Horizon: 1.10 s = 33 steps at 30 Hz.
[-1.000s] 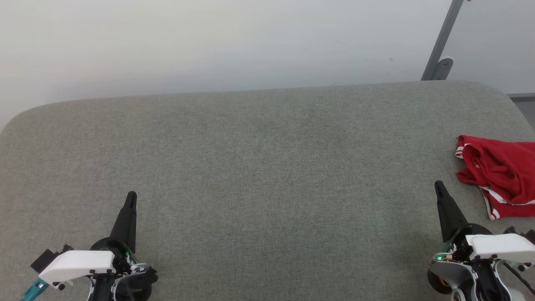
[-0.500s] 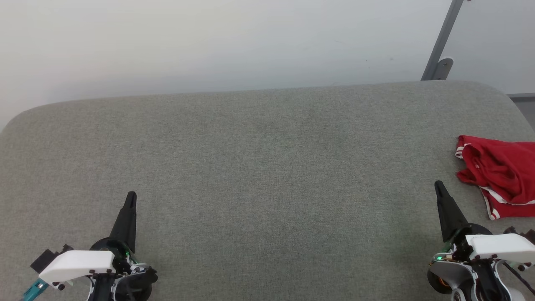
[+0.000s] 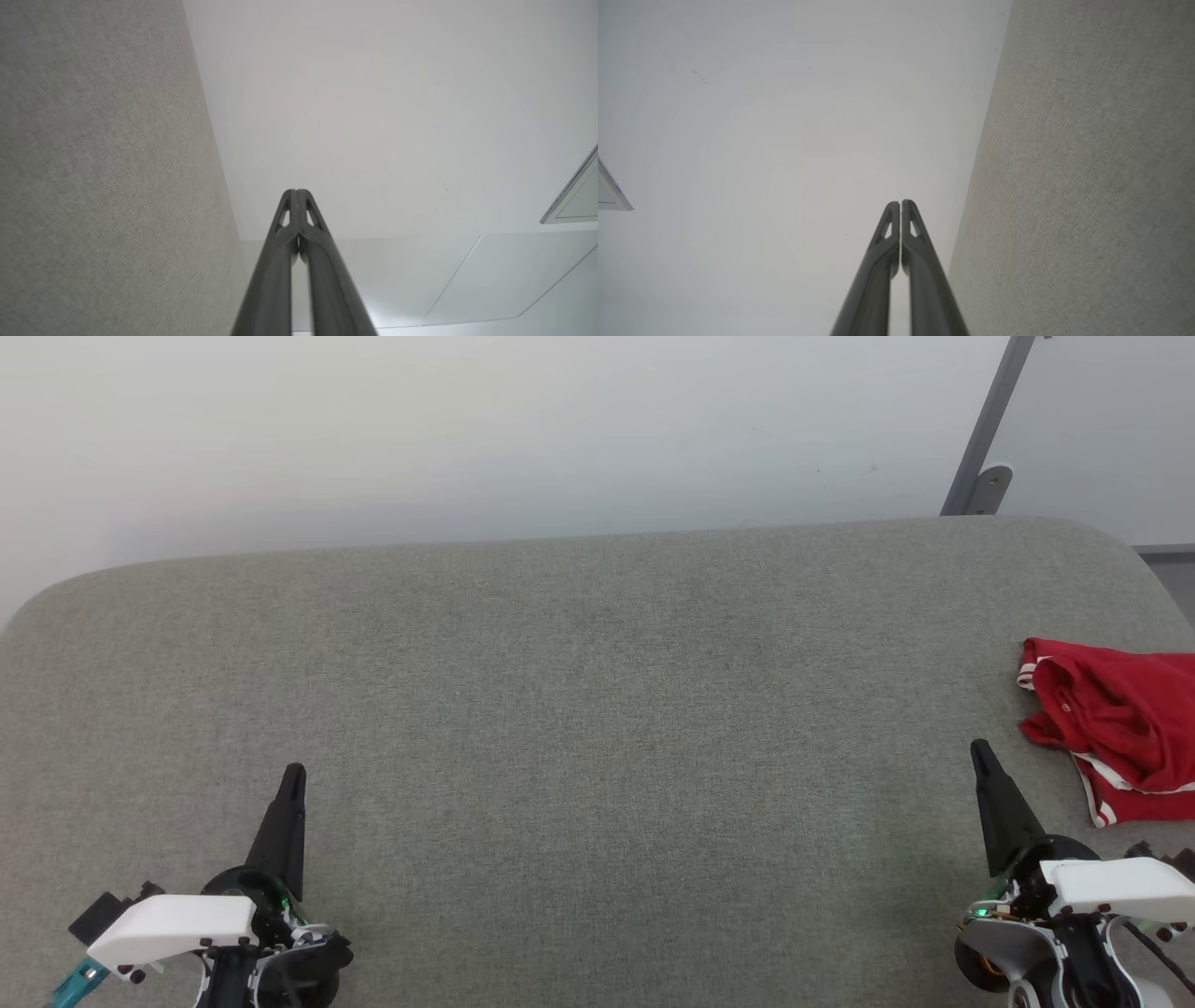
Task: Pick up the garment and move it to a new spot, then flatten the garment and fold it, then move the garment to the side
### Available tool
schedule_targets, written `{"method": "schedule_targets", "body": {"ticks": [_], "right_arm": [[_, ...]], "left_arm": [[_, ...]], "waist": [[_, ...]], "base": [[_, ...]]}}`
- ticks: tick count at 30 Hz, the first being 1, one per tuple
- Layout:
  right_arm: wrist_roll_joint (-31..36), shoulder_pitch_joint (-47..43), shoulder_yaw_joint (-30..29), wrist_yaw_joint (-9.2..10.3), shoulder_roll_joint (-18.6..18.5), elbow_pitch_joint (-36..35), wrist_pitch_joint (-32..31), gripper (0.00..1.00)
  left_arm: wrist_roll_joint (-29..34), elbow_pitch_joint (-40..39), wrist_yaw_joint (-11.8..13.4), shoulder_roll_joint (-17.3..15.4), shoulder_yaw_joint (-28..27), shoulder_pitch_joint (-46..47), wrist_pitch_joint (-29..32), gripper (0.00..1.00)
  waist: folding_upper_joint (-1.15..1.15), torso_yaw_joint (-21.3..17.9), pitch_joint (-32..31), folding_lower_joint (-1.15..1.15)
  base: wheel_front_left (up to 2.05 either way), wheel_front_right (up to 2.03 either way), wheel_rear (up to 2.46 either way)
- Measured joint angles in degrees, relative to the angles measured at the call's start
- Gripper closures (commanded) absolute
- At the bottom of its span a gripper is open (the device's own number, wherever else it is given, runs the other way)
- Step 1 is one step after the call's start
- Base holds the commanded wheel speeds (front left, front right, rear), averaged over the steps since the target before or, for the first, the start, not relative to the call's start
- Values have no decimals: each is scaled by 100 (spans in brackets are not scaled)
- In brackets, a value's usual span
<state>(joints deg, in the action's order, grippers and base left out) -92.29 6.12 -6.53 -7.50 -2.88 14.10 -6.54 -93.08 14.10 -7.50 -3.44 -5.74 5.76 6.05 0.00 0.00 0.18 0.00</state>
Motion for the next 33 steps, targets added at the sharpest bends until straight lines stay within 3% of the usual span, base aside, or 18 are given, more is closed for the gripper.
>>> {"method": "schedule_targets", "body": {"ticks": [33], "right_arm": [[0,1,0,0,0,-1,0,100]], "left_arm": [[26,1,0,16,-26,2,9,100]], "waist": [[0,0,0,0]], "base": [[0,0,0]]}}
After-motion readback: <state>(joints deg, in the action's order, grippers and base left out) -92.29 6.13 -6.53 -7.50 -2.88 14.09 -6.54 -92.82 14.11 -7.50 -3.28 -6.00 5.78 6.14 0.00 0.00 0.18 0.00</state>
